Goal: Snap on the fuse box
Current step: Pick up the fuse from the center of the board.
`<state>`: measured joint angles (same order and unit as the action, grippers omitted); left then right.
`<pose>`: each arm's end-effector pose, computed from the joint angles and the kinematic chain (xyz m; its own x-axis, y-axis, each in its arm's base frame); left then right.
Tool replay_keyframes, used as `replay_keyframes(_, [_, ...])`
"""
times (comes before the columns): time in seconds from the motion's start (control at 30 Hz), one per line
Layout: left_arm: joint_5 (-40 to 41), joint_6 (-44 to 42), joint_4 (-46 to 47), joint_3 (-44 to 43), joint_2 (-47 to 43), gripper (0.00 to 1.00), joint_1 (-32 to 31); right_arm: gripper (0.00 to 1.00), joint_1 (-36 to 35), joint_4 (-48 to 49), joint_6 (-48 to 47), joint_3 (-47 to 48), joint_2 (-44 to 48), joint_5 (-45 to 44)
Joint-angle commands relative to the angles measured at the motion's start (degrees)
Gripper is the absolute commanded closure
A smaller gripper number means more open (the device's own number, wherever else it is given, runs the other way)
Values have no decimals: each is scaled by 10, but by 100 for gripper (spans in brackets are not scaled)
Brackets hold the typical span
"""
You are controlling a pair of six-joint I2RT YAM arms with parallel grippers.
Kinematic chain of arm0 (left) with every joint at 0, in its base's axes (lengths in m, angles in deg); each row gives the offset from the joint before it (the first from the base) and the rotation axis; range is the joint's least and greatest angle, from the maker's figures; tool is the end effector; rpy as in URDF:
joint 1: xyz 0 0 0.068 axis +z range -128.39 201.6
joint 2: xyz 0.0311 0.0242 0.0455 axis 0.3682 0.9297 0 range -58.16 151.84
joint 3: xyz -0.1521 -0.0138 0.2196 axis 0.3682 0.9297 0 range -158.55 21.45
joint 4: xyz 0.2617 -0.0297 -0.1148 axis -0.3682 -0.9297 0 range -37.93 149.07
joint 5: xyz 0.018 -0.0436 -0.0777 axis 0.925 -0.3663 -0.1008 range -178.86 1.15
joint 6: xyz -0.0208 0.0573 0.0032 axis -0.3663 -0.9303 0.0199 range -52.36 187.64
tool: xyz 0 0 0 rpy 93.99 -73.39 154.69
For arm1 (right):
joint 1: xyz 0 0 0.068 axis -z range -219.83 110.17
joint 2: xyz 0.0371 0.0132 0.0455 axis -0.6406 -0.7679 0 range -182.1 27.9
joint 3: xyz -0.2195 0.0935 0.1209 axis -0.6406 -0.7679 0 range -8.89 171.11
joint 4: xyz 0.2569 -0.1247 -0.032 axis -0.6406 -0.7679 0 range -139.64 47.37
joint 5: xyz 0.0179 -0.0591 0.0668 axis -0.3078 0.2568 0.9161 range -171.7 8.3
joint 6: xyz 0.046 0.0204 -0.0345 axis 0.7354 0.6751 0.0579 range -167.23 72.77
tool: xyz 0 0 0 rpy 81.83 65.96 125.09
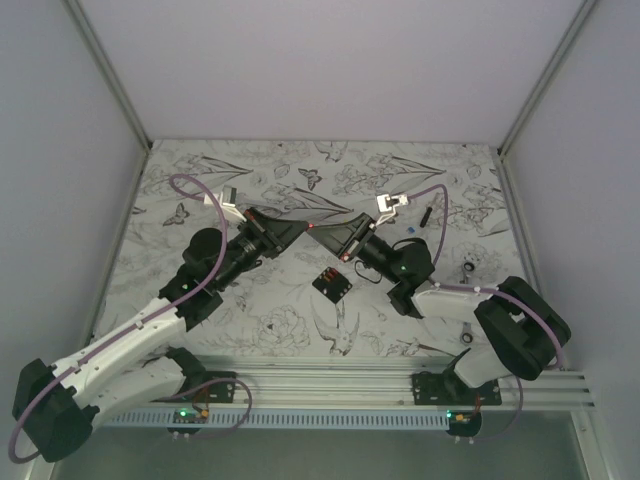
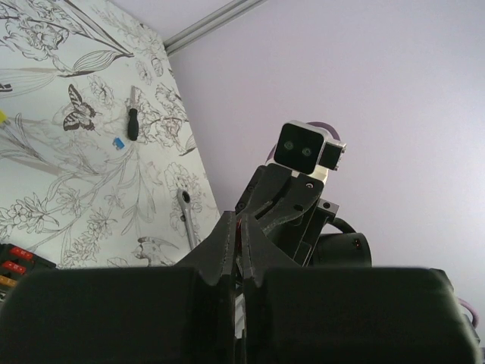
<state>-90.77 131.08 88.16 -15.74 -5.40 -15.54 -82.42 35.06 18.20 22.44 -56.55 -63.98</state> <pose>0.2051 -0.1573 0.3318 -0.4797 -0.7581 -0.4417 0.4482 0.2211 -0.8662 0.2213 0.2223 0.2377 -0.6442 0.5845 -0.4932 -0.6313 -0.0424 0.7744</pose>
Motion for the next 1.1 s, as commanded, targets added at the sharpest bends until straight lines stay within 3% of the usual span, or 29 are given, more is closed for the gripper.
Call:
replay_keyframes(0.0, [11, 5, 24, 17, -4, 96, -4, 100, 0, 15, -19, 18, 7, 24])
replay_keyframes(0.17, [36, -18, 21, 41, -20, 63, -4, 100, 11, -130, -95, 45, 35, 82])
replay_keyframes(0.27, [47, -48, -7, 50, -33, 51, -1, 100, 18, -274, -183, 61, 70, 96])
replay_keyframes(0.43, [42, -86, -98, 50, -51, 41, 18, 100, 23, -570, -354, 108, 122, 62])
replay_keyframes(0.6, [25, -124, -170, 64, -79, 32, 49, 100, 26, -770, -470, 154, 129, -8])
replay_keyframes(0.87, [39, -195, -295, 68, -115, 17, 82, 100, 12, -948, -559, 214, 95, -167])
replay_keyframes(1.07, [64, -218, -369, 63, -98, 1, 120, 100, -27, -1015, -587, 256, 26, -262])
